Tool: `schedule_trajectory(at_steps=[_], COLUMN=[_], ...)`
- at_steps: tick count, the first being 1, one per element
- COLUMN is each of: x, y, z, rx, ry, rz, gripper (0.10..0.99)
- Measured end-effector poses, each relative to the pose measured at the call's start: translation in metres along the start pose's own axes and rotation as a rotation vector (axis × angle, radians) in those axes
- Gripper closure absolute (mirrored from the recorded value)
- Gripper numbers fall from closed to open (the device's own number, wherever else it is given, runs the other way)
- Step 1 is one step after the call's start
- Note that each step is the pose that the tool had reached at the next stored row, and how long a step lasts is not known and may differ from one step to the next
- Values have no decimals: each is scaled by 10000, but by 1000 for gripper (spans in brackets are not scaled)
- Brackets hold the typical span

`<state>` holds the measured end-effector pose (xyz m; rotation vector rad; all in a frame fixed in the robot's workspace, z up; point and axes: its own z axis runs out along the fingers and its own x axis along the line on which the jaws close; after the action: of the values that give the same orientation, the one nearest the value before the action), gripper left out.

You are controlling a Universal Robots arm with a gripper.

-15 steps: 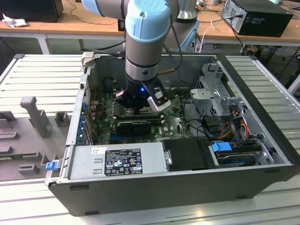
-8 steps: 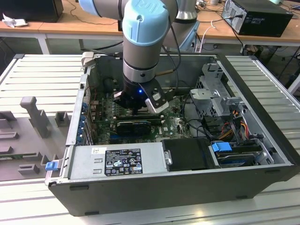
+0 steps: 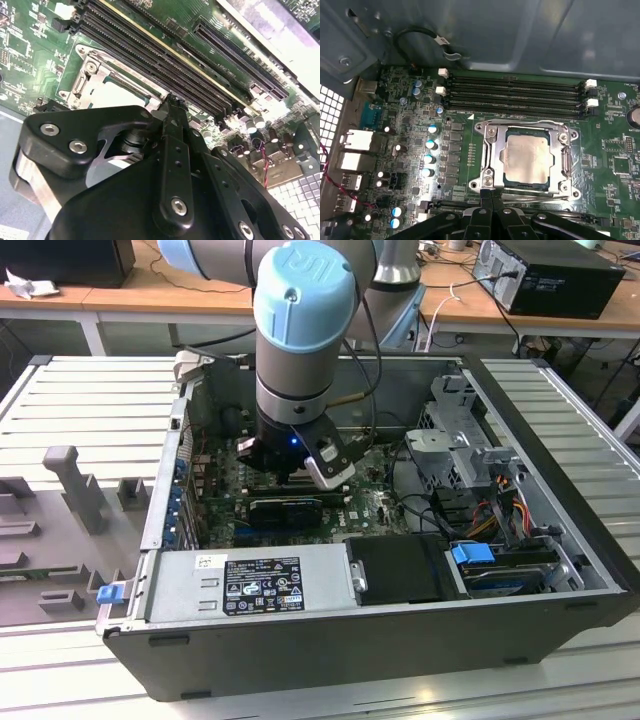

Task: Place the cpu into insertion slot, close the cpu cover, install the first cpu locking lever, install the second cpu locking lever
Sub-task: 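Install the second cpu locking lever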

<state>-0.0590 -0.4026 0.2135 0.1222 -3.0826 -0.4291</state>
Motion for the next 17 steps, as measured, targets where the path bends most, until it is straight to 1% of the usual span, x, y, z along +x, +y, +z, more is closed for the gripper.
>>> schedule_trajectory(at_steps=[6,9,13,16,17], x=[1,20,68,87,89], y=[-8,-21,-46,-70,-80], z=[20,25,32,50,56], rx=[-70,-94,-186,-301,-358], ry=[-4,-5,-12,-20,-25], rz=[-3,-5,-9,-15,-15], gripper=[980,980,980,980,980])
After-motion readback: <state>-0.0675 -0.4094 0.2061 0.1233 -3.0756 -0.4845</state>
